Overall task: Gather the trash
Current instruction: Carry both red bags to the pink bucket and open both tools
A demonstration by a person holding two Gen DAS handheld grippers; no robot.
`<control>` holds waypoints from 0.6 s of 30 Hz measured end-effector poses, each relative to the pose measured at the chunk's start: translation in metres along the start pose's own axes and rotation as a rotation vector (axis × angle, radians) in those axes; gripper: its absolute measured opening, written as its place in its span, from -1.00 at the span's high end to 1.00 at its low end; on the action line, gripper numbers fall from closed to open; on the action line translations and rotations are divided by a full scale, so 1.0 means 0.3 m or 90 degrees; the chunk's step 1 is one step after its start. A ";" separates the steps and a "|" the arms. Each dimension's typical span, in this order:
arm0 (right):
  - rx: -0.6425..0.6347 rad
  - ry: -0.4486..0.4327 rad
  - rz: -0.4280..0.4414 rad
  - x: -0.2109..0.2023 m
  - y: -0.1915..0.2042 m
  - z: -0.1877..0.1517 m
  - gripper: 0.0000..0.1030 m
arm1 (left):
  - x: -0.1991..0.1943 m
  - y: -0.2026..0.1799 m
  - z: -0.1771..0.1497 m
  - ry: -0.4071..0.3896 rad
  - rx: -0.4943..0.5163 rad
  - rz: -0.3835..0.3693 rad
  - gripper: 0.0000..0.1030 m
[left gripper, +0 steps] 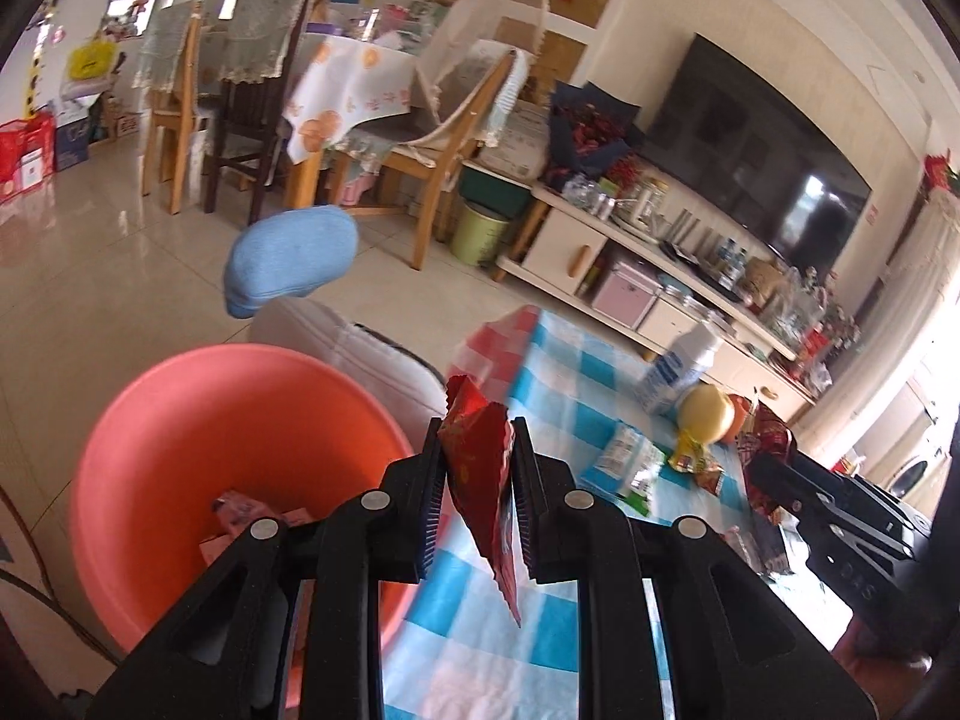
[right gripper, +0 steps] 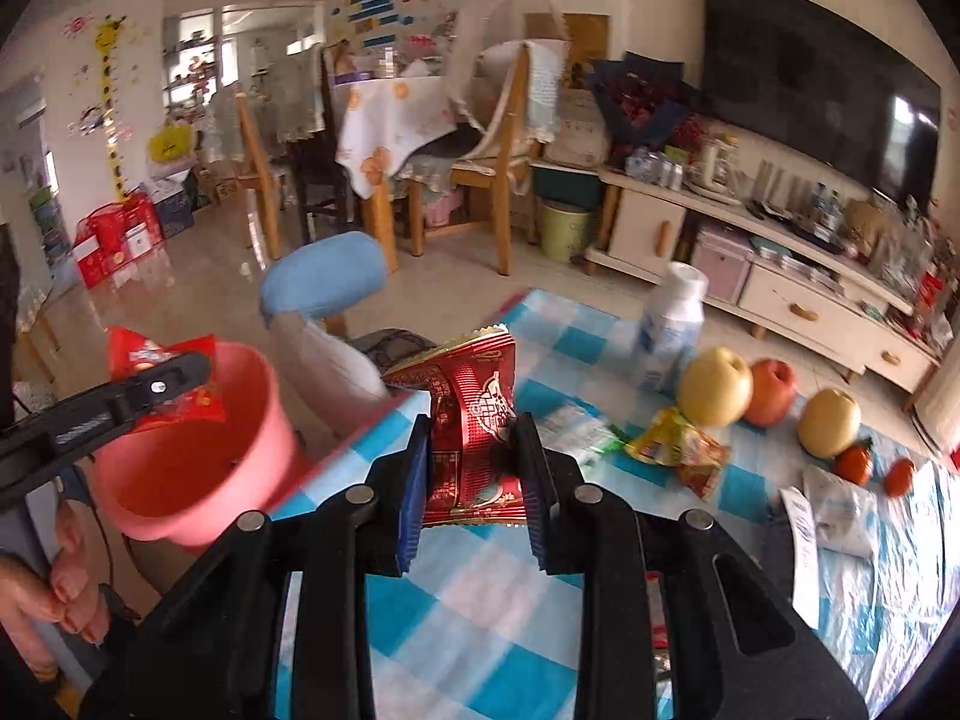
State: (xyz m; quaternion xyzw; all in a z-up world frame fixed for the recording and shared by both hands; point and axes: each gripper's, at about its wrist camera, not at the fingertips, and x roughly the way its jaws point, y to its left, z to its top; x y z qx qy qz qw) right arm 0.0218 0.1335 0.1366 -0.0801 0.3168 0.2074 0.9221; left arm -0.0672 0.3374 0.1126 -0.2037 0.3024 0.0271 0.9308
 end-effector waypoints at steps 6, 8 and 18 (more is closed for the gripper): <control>-0.045 0.013 0.066 0.071 0.204 0.030 0.43 | 0.003 0.128 0.029 -0.002 -0.059 0.031 0.56; -0.064 0.020 0.086 0.096 0.272 0.035 0.43 | 0.002 0.180 0.041 -0.002 -0.083 0.043 0.56; -0.105 0.054 0.167 0.210 0.512 0.036 0.43 | 0.004 0.377 0.063 -0.004 -0.171 0.111 0.56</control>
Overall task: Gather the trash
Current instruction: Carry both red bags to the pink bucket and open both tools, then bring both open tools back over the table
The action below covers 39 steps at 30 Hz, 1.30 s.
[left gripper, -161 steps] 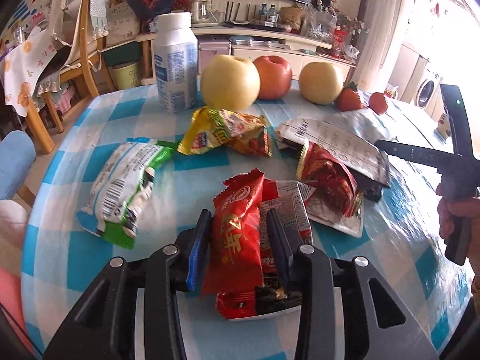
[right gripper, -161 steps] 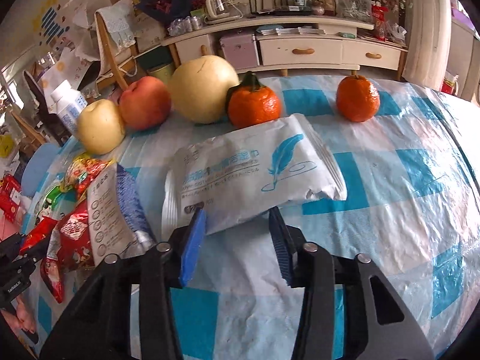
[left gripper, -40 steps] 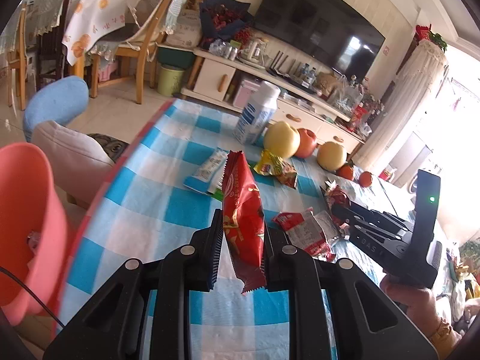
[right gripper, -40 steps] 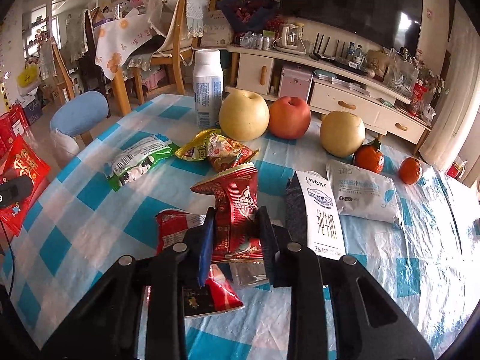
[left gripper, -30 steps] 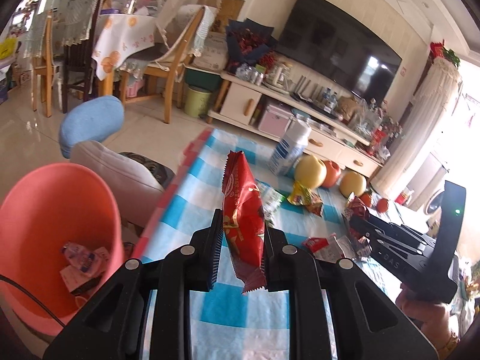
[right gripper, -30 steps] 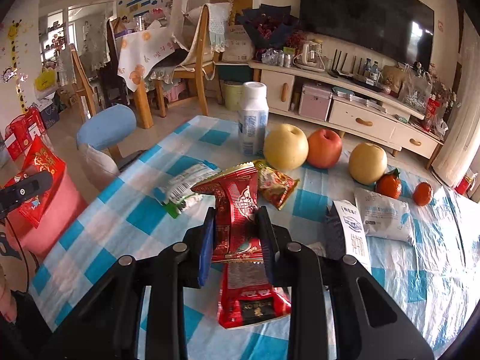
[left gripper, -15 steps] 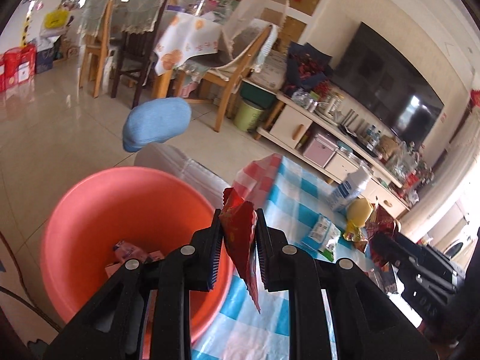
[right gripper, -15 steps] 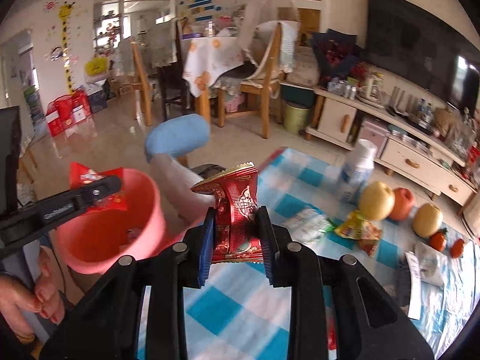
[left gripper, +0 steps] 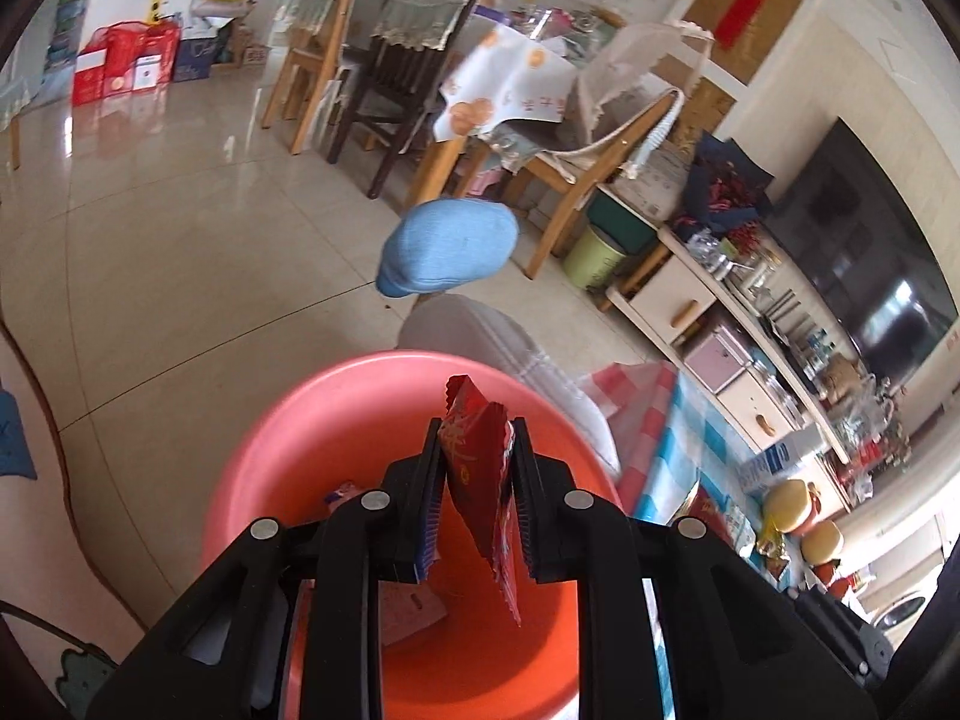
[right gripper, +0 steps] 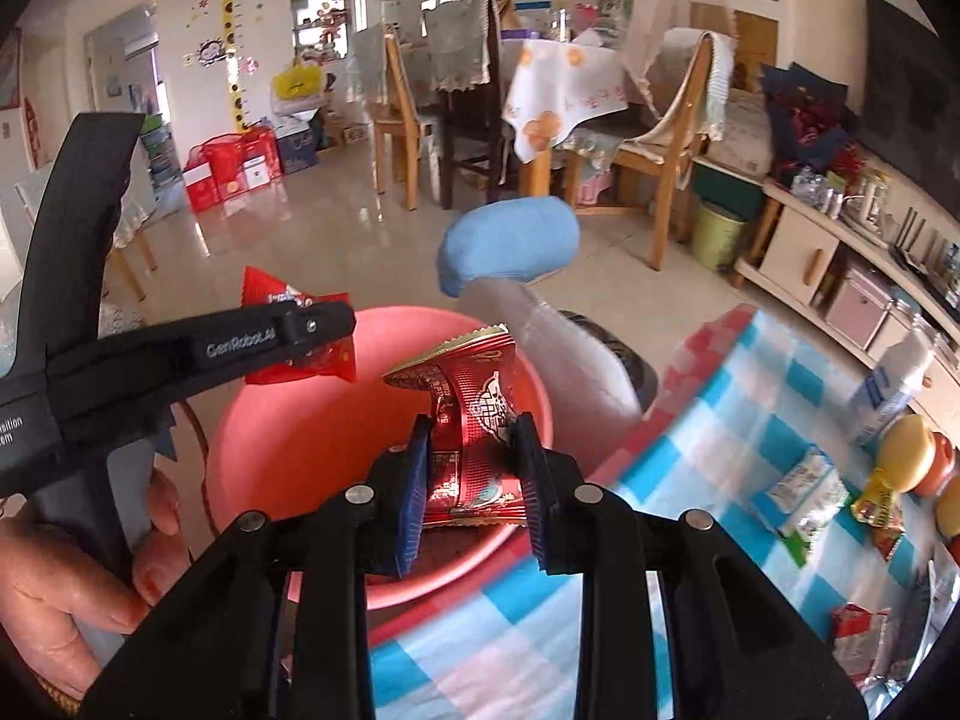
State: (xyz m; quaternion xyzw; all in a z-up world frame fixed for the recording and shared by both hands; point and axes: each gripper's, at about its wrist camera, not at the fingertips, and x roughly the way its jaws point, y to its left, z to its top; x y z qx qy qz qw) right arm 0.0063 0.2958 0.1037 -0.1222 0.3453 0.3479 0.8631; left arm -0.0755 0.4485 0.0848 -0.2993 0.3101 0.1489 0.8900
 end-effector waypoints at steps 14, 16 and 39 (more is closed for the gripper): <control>0.049 0.011 0.007 0.030 -0.021 -0.066 -0.50 | 0.005 0.064 0.020 -0.045 -0.038 0.077 -0.64; 0.058 0.004 -0.016 -0.006 -0.049 -0.082 -0.59 | -0.017 0.055 0.018 -0.078 -0.045 0.059 -0.65; 0.044 0.043 -0.287 -0.312 -0.355 -0.420 -0.92 | -0.104 -0.391 -0.154 -0.177 0.272 -0.008 -0.81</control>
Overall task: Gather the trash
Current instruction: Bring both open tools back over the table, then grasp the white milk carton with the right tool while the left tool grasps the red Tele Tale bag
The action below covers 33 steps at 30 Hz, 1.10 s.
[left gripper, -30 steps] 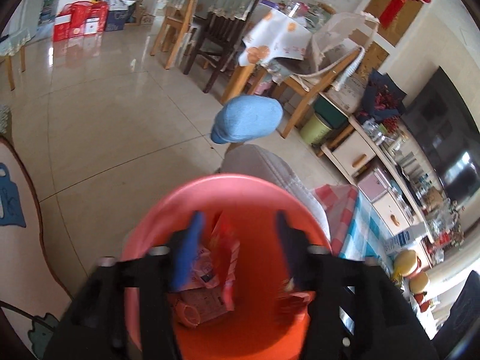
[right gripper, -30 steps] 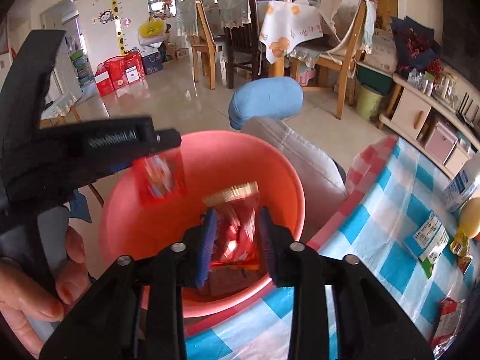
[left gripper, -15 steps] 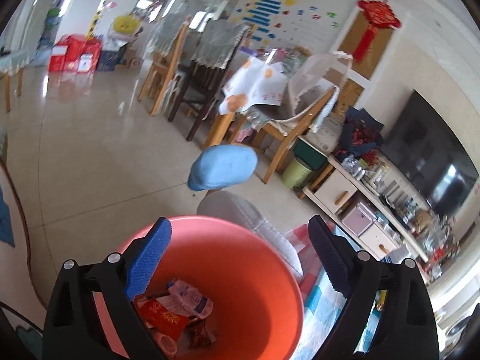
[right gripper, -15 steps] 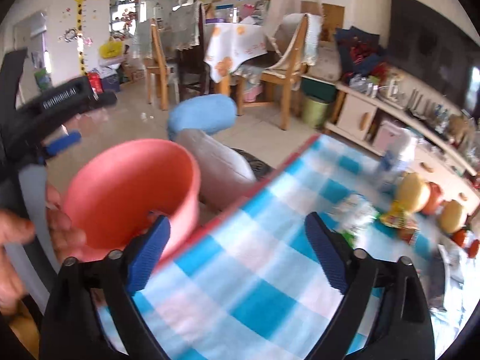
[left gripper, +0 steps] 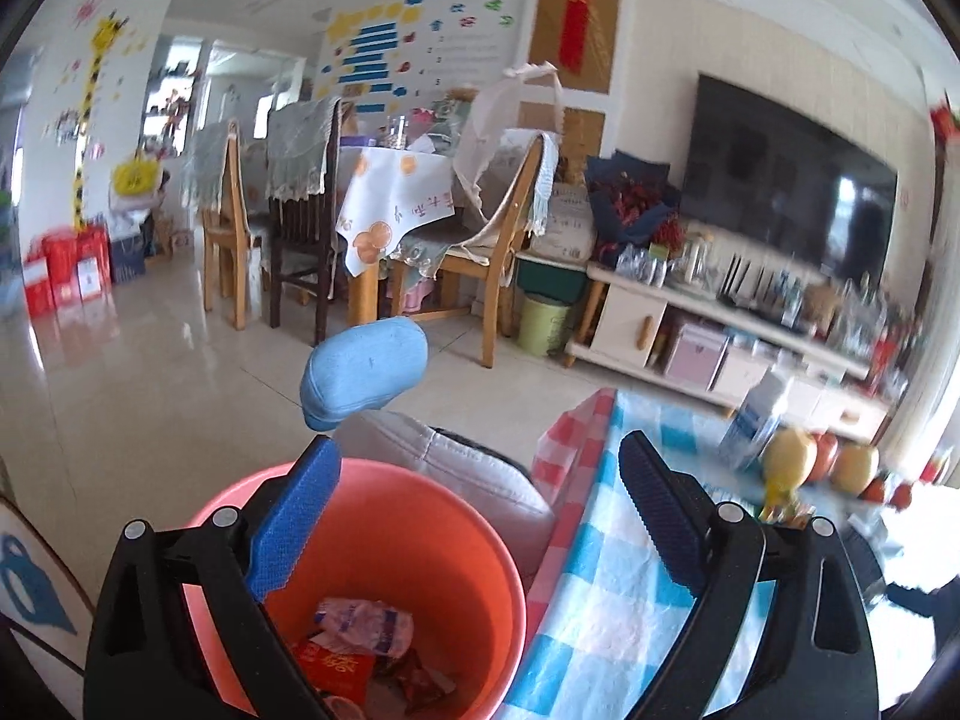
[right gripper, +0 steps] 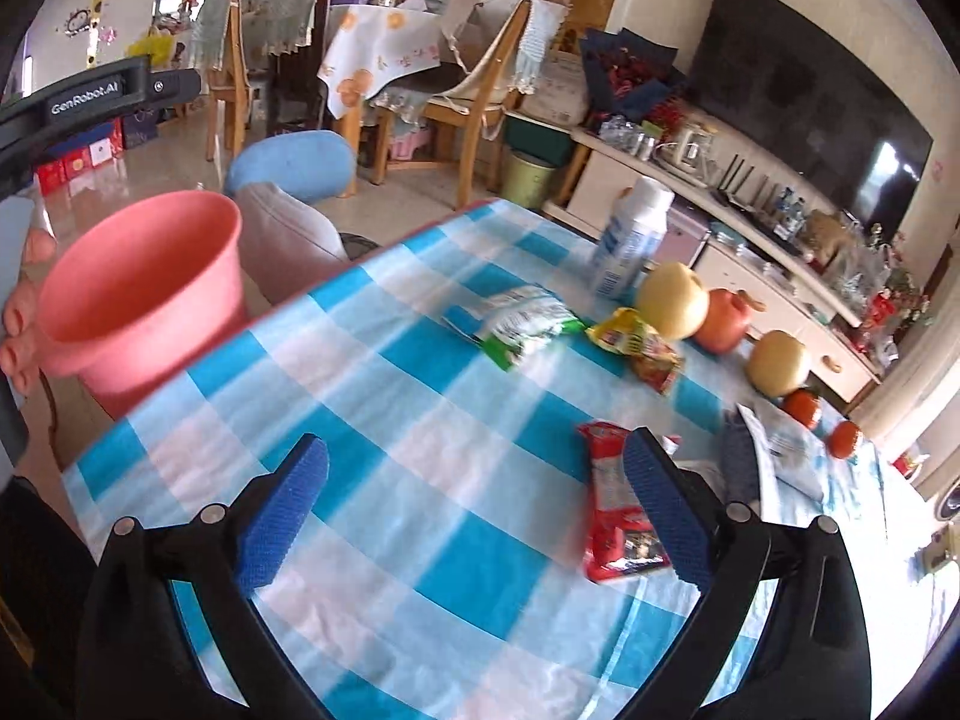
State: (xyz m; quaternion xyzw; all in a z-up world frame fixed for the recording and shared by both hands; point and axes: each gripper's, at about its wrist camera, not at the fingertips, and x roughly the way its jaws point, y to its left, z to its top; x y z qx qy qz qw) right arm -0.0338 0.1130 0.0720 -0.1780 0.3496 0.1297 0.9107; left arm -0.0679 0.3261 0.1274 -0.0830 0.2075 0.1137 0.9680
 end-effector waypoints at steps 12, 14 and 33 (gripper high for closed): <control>0.004 0.042 -0.057 0.008 -0.148 -0.175 -0.92 | 0.005 -0.188 -0.065 0.027 0.108 -0.020 -0.81; 0.013 0.067 -0.063 0.020 -0.171 -0.208 -0.92 | 0.009 -0.215 -0.080 0.029 0.123 -0.023 -0.81; 0.217 0.088 -0.050 -0.028 -0.566 -0.350 -0.92 | 0.004 -0.491 -0.274 0.141 0.193 -0.151 -0.81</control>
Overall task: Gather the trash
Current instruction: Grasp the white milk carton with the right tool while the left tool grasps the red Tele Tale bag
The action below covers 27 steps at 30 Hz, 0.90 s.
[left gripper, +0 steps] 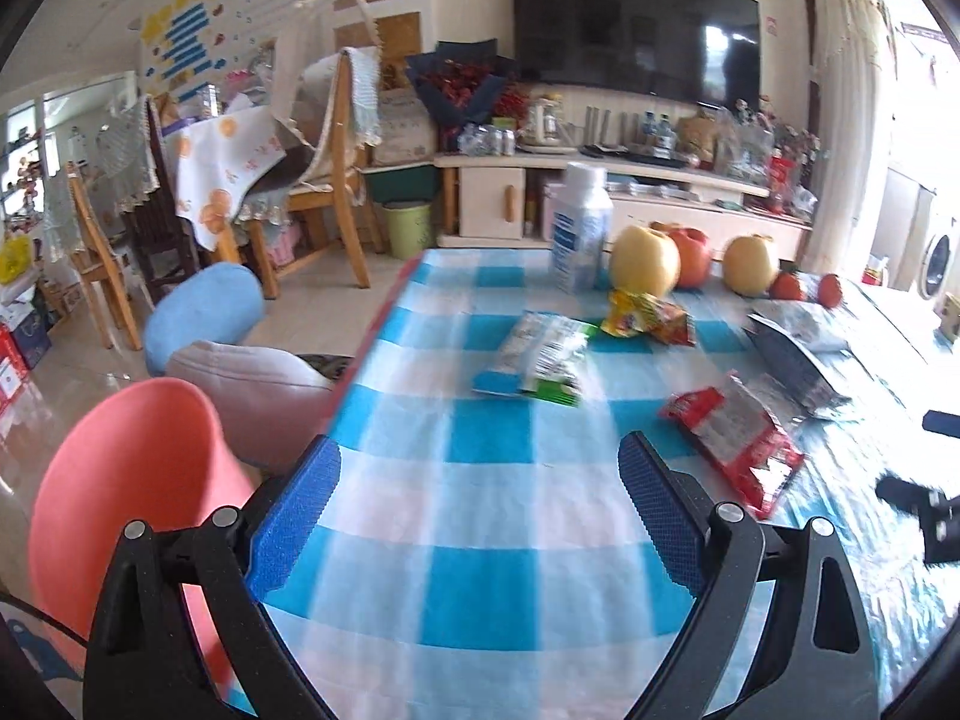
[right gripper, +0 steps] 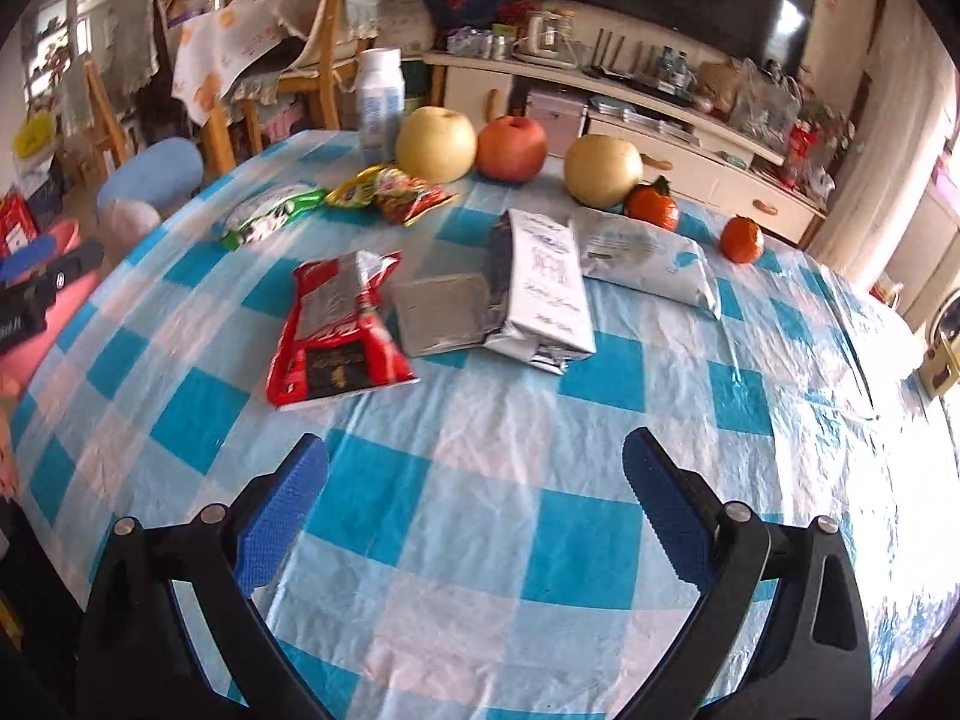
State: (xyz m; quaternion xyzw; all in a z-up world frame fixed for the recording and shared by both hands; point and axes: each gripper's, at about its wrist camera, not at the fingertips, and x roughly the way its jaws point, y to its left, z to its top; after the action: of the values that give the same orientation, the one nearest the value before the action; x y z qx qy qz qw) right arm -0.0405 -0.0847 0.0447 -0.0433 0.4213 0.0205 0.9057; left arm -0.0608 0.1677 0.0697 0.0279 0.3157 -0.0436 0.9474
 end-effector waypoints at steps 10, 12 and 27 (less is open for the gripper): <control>0.139 -0.070 0.011 0.004 -0.275 0.049 -0.92 | 0.050 -0.193 -0.012 0.069 -0.032 -0.133 -0.81; 0.153 -0.081 0.025 0.016 -0.301 0.064 -0.92 | 0.079 -0.229 0.000 0.090 -0.060 -0.175 -0.81; 0.218 -0.025 0.166 0.244 -0.350 0.172 -0.92 | 0.325 -0.411 0.025 0.208 -0.169 -0.160 -0.77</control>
State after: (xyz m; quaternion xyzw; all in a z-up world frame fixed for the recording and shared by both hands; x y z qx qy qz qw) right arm 0.0537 -0.1843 0.0283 0.1663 0.4030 0.0661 0.8975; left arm 0.0089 0.0382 0.0141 -0.1297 0.4688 -0.1141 0.8662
